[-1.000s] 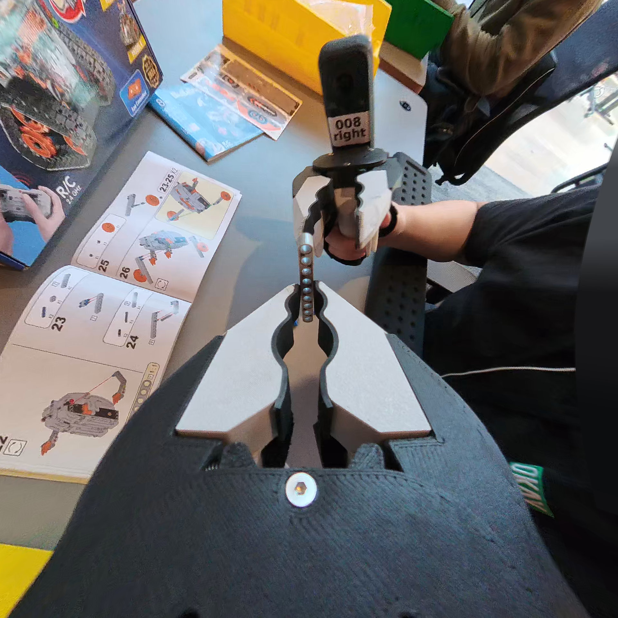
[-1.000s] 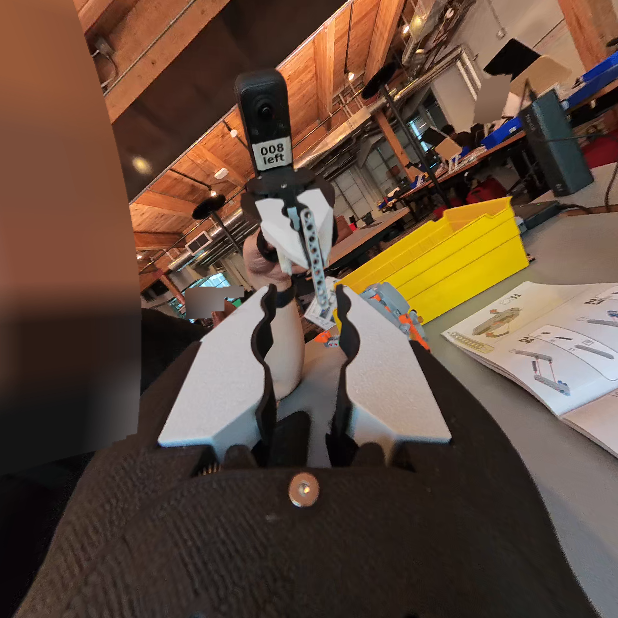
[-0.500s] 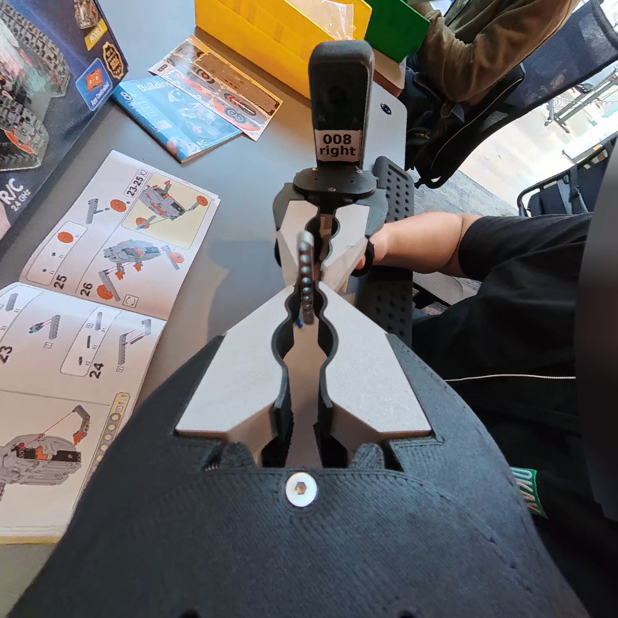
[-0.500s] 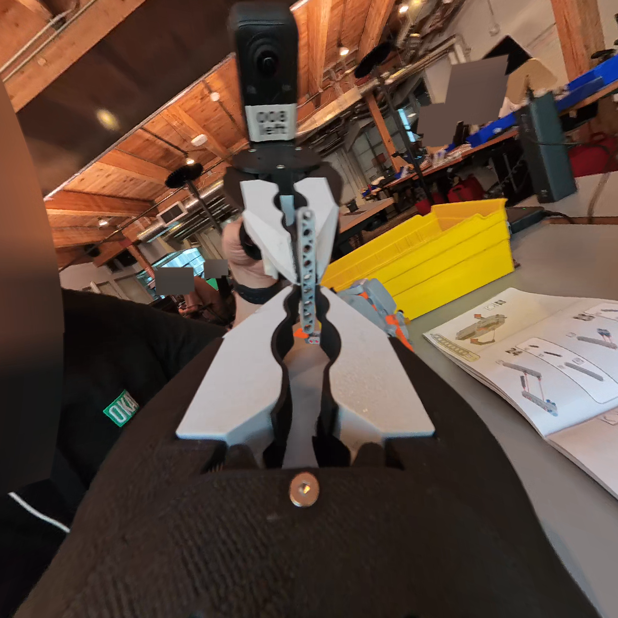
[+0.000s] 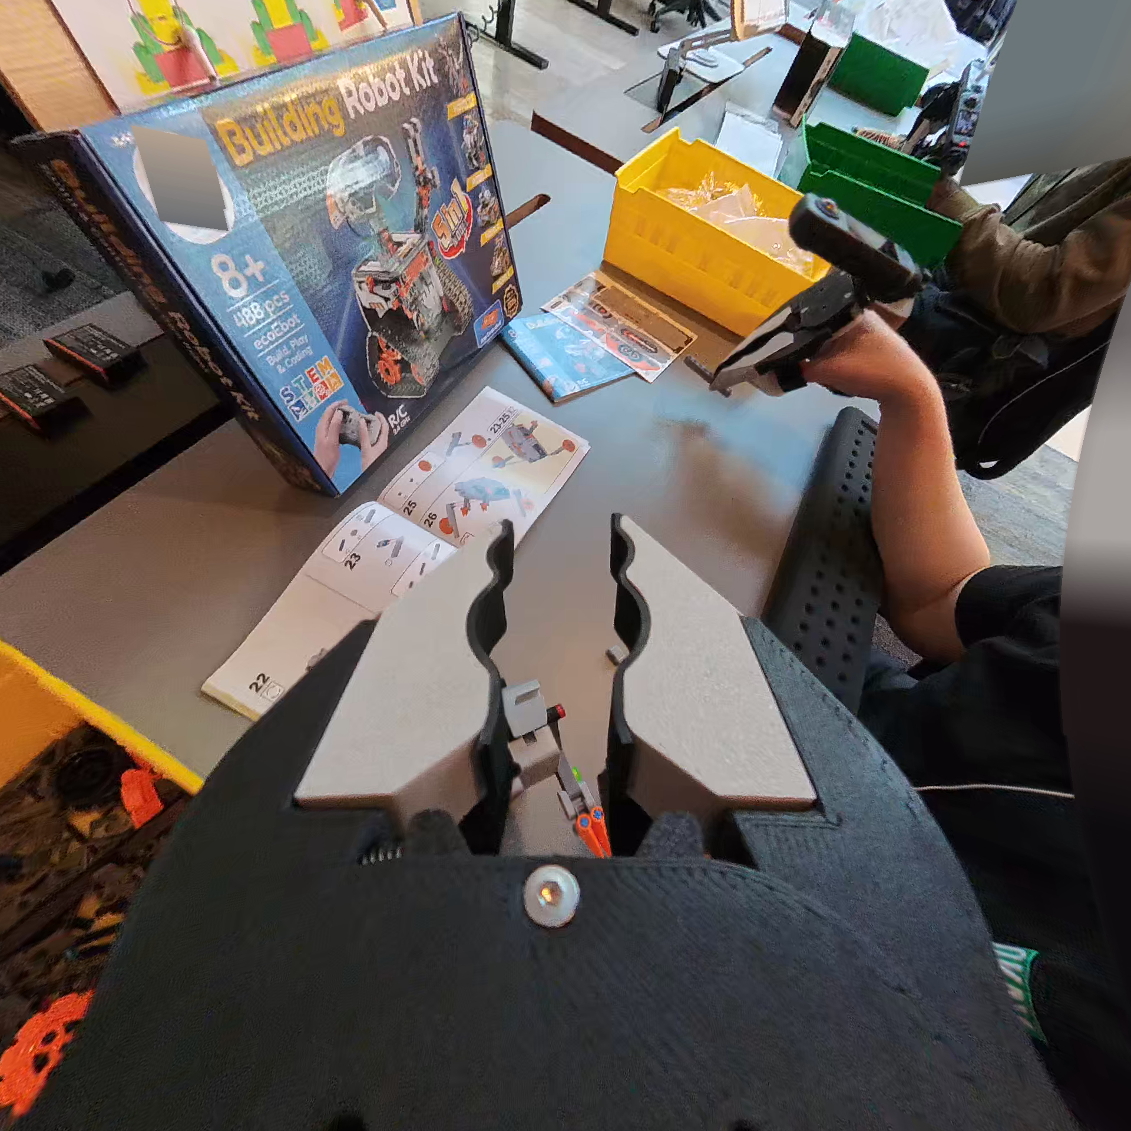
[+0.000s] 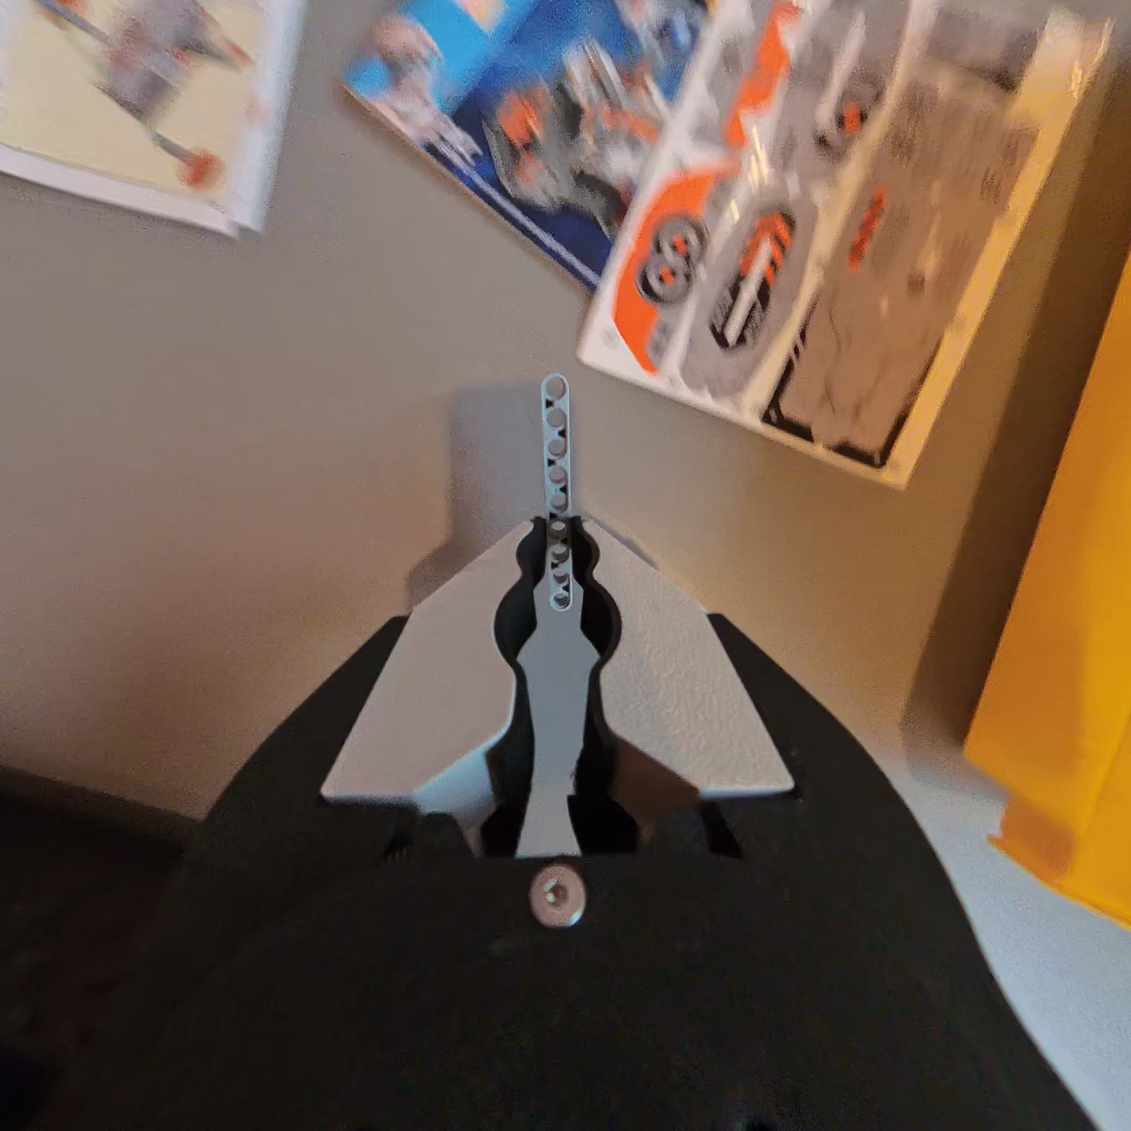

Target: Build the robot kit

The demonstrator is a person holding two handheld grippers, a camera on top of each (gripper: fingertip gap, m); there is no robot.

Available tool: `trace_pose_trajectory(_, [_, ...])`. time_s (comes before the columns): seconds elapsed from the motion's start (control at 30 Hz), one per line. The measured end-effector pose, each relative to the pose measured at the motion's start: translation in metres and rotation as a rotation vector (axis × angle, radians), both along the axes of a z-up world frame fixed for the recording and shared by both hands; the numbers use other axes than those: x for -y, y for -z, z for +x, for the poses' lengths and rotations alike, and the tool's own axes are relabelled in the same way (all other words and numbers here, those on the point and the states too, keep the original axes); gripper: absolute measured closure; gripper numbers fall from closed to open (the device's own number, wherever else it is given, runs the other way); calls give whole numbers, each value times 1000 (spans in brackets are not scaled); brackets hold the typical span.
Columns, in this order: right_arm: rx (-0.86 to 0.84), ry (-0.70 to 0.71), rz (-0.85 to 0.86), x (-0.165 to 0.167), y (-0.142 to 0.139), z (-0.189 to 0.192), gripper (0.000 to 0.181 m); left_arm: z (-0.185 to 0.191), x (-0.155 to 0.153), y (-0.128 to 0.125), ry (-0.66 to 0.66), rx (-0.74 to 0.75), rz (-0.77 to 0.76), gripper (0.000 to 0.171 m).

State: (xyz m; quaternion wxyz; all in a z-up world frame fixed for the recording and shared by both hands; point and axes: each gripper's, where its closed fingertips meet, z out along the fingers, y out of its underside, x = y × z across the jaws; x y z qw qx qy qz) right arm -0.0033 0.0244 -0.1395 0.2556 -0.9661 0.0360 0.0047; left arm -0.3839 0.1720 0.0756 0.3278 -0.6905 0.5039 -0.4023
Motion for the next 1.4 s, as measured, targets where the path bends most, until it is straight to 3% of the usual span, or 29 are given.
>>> trace_pose_trajectory(0.1, [76, 53, -166, 20, 23, 17, 174, -9, 1, -1, -17, -26, 13, 142])
trace_pose_trajectory(0.27, [113, 64, -258, 30, 27, 13, 174, -17, 3, 1, -31, -68, 65, 144])
trace_pose_trajectory(0.37, [88, 59, -217, 23, 26, 11, 173, -22, -8, 8, -74, -114, 76, 143])
trace_pose_trajectory(0.47, [44, 35, -175, 17, 24, 4, 155, -30, -19, 9, -115, -123, 64, 143])
trace_pose_trajectory(0.57, [102, -61, -1, -12, 4, -2, 154, -55, -43, -1, -241, -115, 115, 142])
trace_pose_trajectory(0.7, [278, -251, 508, -86, -67, -50, 148, -118, -83, -9, -491, -146, 201, 135])
trace_pose_trajectory(0.8, [223, -386, 740, -114, -84, -120, 133, -172, -110, 19, -630, -242, 176, 135])
trace_pose_trajectory(0.9, [195, -521, 645, -123, -47, -166, 129, -207, -124, 70, -637, -399, -55, 148])
trace_pose_trajectory(1.0, [283, -608, 529, -126, -16, -175, 127, -202, -131, 102, -587, -387, -290, 171])
trace_pose_trajectory(1.17, [273, -569, 520, -125, -16, -159, 126, -202, -134, 168, -513, -723, -374, 147])
trace_pose_trajectory(1.2, [256, -544, 537, -125, -20, -152, 126, -200, -135, 175, -505, -753, -384, 149])
trace_pose_trajectory(1.23, [243, -517, 550, -125, -24, -145, 127, -200, -138, 179, -515, -771, -386, 147])
trace_pose_trajectory(1.3, [217, -468, 561, -123, -28, -130, 129, -203, -155, 184, -589, -800, -345, 121])
trace_pose_trajectory(1.4, [182, -411, 586, -123, -33, -114, 131, -198, -186, 176, -687, -761, -229, 101])
